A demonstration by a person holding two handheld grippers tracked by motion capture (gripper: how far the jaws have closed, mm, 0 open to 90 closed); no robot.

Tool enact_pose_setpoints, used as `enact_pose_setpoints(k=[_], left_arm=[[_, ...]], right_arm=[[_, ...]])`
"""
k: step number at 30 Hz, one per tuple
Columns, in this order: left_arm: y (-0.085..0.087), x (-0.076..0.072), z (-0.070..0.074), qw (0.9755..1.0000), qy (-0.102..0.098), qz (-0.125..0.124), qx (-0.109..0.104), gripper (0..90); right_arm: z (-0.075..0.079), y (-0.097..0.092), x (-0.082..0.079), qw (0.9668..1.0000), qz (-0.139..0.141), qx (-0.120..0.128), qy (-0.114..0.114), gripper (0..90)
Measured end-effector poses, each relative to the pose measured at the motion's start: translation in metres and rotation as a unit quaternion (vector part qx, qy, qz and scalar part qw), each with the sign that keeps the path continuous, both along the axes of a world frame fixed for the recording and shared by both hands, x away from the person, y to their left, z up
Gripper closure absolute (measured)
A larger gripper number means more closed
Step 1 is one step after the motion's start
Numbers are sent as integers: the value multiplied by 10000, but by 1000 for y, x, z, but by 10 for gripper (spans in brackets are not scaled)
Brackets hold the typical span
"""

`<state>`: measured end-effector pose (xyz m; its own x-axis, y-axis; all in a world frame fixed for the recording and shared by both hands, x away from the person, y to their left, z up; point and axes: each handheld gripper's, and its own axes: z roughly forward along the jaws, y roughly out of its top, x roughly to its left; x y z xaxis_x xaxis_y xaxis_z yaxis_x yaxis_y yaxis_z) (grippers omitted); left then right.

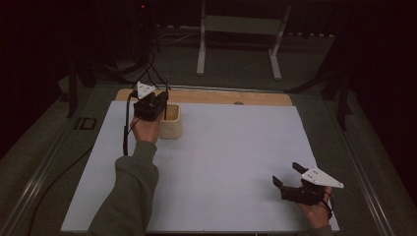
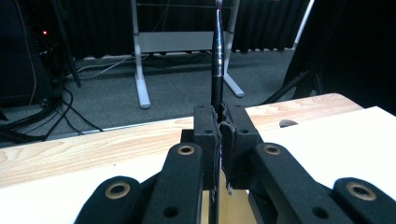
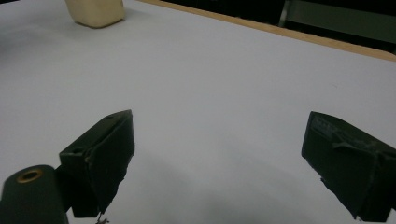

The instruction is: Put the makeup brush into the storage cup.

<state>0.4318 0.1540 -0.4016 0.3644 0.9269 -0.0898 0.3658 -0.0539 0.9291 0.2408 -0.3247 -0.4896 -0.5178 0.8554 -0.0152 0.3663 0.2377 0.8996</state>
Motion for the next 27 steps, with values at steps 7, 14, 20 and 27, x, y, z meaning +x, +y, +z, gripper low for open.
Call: enact_pose_setpoints(k=[7, 14, 20, 27], left_arm=[[0, 1, -2, 10000, 28, -6, 29, 864], [-1, 1, -6, 10000, 72, -23, 42, 864], [-1, 1, -12, 9999, 130, -16, 66, 863], [1, -1, -12, 9999, -49, 18, -99, 558]], right_arm=[[0, 0, 0, 10000, 1, 0, 8, 93], [0, 0, 0, 10000, -1, -3, -5, 93], [0, 0, 0, 10000, -7, 0, -7, 93], [0, 0, 0, 10000, -3, -10, -3, 93]])
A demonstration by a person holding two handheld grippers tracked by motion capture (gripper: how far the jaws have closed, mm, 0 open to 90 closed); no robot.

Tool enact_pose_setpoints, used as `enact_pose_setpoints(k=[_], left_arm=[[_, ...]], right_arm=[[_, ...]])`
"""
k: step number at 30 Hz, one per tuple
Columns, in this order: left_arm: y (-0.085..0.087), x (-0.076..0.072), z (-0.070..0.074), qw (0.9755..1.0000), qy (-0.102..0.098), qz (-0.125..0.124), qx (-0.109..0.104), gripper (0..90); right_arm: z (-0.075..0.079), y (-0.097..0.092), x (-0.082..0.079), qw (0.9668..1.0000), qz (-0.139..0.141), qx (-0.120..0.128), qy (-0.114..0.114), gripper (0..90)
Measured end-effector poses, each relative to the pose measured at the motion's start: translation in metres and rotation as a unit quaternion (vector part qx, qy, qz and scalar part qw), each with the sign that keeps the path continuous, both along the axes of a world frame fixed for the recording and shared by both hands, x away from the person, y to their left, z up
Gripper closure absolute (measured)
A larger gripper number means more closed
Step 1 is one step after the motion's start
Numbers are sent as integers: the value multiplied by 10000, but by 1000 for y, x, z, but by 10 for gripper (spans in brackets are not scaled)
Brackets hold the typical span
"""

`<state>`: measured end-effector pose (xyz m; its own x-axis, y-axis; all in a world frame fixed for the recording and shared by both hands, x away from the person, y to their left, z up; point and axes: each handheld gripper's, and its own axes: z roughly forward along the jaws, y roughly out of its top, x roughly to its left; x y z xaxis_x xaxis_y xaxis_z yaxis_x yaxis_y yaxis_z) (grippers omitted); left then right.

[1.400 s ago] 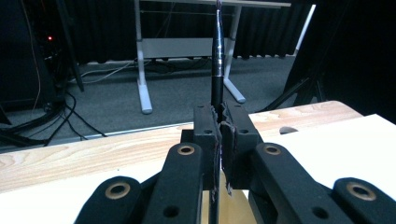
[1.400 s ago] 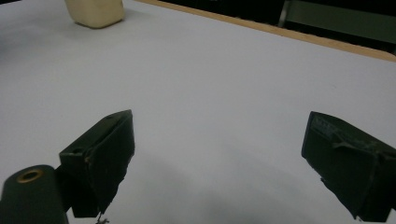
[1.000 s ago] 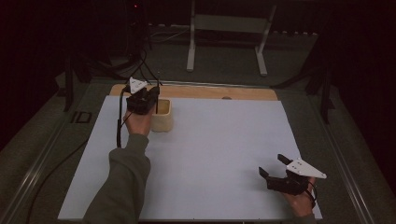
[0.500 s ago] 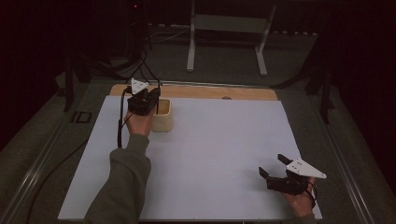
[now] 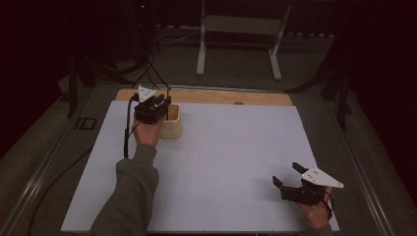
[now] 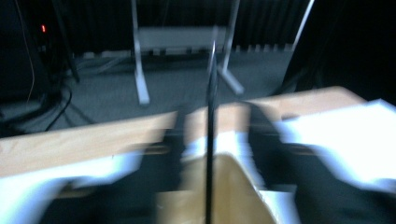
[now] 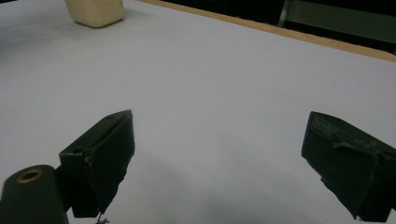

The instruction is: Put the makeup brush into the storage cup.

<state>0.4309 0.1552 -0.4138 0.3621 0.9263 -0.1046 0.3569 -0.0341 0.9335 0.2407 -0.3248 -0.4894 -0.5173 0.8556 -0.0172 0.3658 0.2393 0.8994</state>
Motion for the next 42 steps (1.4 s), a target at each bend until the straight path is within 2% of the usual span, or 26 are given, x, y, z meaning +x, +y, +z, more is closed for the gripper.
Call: enact_pose_setpoints(k=[1, 2, 4, 5, 9, 15, 26, 37, 42], left_arm=[[0, 1, 1, 10000, 50, 23, -57, 392], [1, 2, 1, 9999, 96, 17, -106, 294], [2, 3, -1, 9998, 169, -48, -72, 163], [3, 3, -2, 9997, 209, -93, -75, 159], [4, 6, -5, 9992, 387, -25, -85, 156], [4, 6, -6, 9987, 474, -126, -156, 159], [8, 6, -4, 9986, 481, -88, -206, 147], [9, 4, -2, 9981, 509, -187, -299, 86], [8, 3, -1, 9980, 499, -257, -275, 79]], right_arm=[[0, 0, 0, 10000, 0, 2, 2, 93], [0, 0, 0, 10000, 3, 1, -2, 93], [0, 0, 0, 10000, 0, 2, 10, 93], [0, 0, 0, 10000, 5, 1, 6, 93], [0, 0, 0, 10000, 2, 0, 7, 93], [0, 0, 0, 10000, 7, 4, 14, 93], [0, 0, 0, 10000, 9, 1, 12, 93], [-1, 0, 0, 10000, 17, 7, 23, 93], [-1, 1, 1, 10000, 28, 8, 21, 93]])
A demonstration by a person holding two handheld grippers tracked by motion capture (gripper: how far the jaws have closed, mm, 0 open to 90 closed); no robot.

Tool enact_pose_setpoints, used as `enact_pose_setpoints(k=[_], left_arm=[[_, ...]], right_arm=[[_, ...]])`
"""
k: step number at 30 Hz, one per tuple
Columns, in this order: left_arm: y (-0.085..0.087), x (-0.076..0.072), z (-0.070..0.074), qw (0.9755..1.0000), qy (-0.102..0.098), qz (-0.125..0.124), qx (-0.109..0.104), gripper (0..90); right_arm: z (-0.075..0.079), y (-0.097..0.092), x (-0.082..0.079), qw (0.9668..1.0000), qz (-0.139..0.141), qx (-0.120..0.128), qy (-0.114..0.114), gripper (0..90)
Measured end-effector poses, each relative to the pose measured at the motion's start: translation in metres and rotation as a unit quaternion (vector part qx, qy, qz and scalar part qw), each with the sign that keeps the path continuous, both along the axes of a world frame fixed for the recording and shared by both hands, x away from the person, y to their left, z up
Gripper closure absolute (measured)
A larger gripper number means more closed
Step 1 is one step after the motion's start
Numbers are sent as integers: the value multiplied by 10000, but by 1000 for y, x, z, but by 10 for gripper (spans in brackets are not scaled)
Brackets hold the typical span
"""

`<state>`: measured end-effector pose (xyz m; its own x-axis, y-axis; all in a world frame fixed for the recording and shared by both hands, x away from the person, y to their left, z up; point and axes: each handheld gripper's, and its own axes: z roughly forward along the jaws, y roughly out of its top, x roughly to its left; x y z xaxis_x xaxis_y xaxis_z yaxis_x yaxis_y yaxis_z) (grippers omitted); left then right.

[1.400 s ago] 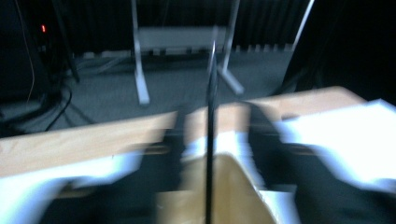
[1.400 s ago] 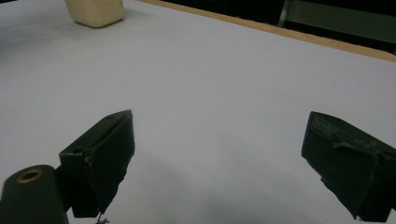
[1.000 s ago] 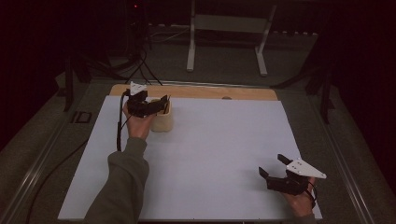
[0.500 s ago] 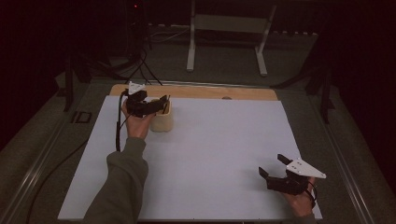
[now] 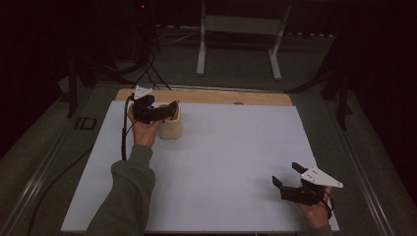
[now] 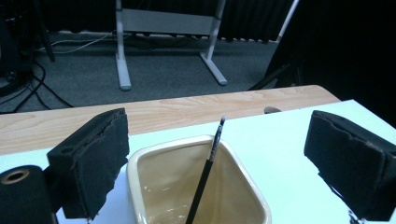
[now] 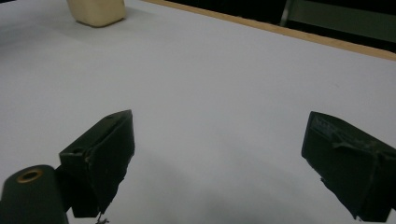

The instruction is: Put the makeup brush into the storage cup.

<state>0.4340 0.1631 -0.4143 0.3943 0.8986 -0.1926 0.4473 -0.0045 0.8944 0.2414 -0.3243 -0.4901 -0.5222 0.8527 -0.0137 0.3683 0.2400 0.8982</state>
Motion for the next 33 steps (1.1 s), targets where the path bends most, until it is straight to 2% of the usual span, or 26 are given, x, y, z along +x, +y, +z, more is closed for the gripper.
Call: enact_pose_setpoints(k=[22, 33], left_arm=[[10, -13, 9, 9997, -126, -199, -24, 15], [23, -33, 9, 9992, -281, -272, -32, 16]], right_arm=[[0, 1, 0, 10000, 15, -5, -3, 93], [2, 3, -1, 9999, 99, 27, -88, 93]])
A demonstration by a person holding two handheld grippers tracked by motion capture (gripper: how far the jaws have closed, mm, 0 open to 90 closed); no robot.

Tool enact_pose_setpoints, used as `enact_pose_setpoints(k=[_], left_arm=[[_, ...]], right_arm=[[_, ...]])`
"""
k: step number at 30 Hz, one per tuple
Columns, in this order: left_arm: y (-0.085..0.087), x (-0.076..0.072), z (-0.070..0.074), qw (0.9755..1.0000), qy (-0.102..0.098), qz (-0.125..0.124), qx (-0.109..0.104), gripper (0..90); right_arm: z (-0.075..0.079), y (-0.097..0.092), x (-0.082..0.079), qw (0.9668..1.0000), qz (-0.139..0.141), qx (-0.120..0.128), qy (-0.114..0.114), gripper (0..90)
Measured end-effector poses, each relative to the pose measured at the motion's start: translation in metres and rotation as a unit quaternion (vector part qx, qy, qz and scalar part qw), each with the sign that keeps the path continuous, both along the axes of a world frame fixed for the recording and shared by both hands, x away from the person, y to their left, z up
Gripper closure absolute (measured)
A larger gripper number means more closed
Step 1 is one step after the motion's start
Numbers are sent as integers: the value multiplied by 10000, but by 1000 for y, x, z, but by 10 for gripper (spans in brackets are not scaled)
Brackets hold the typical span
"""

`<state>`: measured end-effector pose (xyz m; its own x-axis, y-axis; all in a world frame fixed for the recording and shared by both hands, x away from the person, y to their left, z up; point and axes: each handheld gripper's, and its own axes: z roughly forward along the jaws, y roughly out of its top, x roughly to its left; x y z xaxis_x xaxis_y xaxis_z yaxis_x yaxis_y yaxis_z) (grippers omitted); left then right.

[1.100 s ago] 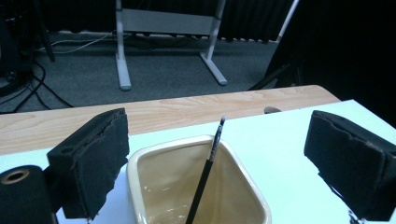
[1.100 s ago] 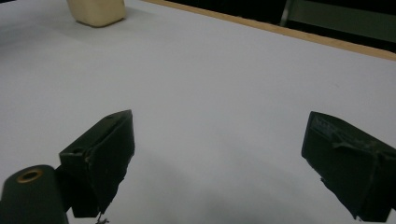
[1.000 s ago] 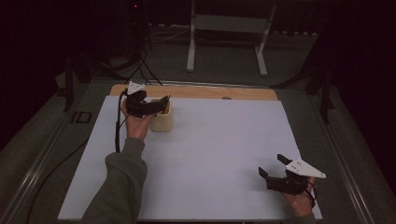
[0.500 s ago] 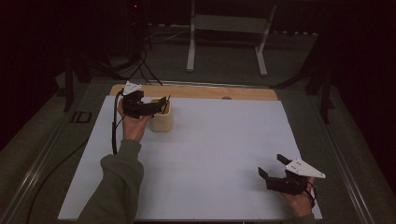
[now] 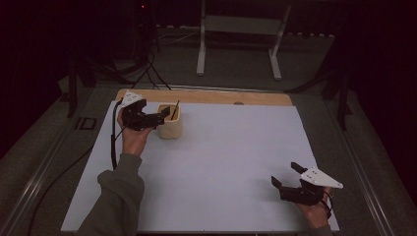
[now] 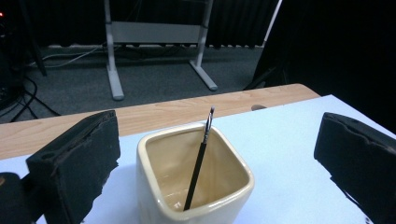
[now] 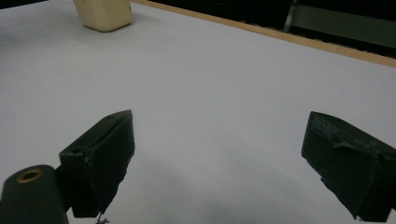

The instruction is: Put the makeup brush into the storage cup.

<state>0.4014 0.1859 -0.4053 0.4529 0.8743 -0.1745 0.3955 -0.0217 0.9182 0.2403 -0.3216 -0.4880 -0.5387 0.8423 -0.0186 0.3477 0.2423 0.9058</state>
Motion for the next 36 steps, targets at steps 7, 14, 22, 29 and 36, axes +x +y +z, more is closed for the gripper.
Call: enact_pose_setpoints(k=[7, 14, 22, 29, 36], left_arm=[[3, -14, 3, 9998, -160, -78, 66, 19], [6, -27, 2, 9995, -242, -207, 59, 20], [12, -46, -8, 9990, -262, -320, 174, 19], [19, -59, -13, 9989, -296, -343, 135, 19], [25, -73, -14, 9984, -416, -358, 140, 19]], right_arm=[[1, 1, 0, 10000, 23, 4, -27, 93], [2, 2, 0, 10000, 29, 51, -44, 93], [3, 3, 0, 10000, 51, 52, -57, 93], [3, 4, 0, 9999, 61, 52, -71, 93], [3, 5, 0, 9999, 77, 67, -90, 93]])
